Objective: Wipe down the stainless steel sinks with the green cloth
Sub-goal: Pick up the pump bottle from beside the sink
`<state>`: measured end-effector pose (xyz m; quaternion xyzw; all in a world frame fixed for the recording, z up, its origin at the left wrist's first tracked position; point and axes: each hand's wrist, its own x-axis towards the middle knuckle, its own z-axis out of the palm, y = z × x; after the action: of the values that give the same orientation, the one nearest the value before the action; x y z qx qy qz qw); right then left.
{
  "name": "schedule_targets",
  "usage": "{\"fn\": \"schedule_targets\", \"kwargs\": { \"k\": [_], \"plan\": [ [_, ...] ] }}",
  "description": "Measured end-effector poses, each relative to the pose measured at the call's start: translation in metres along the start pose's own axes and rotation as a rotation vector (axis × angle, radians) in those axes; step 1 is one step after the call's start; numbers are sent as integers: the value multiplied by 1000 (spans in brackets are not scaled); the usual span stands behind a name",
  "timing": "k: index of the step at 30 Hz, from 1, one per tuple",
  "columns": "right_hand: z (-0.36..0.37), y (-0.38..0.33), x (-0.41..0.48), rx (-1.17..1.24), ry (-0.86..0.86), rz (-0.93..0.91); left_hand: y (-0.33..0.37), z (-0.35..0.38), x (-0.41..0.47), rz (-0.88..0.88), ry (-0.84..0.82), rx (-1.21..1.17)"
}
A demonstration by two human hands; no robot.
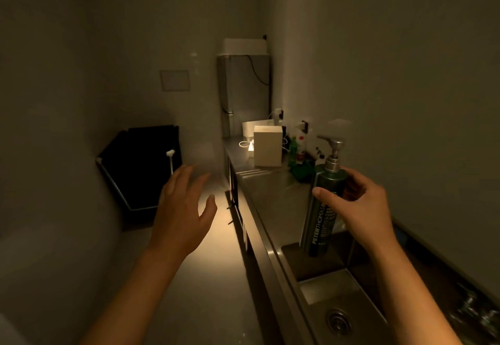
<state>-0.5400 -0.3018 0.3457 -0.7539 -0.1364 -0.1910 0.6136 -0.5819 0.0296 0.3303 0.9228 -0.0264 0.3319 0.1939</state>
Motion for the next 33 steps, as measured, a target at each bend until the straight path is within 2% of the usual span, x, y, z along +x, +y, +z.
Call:
{"fn": "schedule_targets", "kwargs": {
  "k": [7,16,24,33],
  "plan": [
    [14,51,89,78,-24,31,-8,44,68,-13,4,56],
    [41,99,154,102,-22,57,-38,91,122,-7,-11,57],
    [105,135,211,2,20,98,-120,140,181,-46,-40,-34],
    [213,147,289,-38,105,85,-248,176,286,31,-71,-113]
  ]
}}
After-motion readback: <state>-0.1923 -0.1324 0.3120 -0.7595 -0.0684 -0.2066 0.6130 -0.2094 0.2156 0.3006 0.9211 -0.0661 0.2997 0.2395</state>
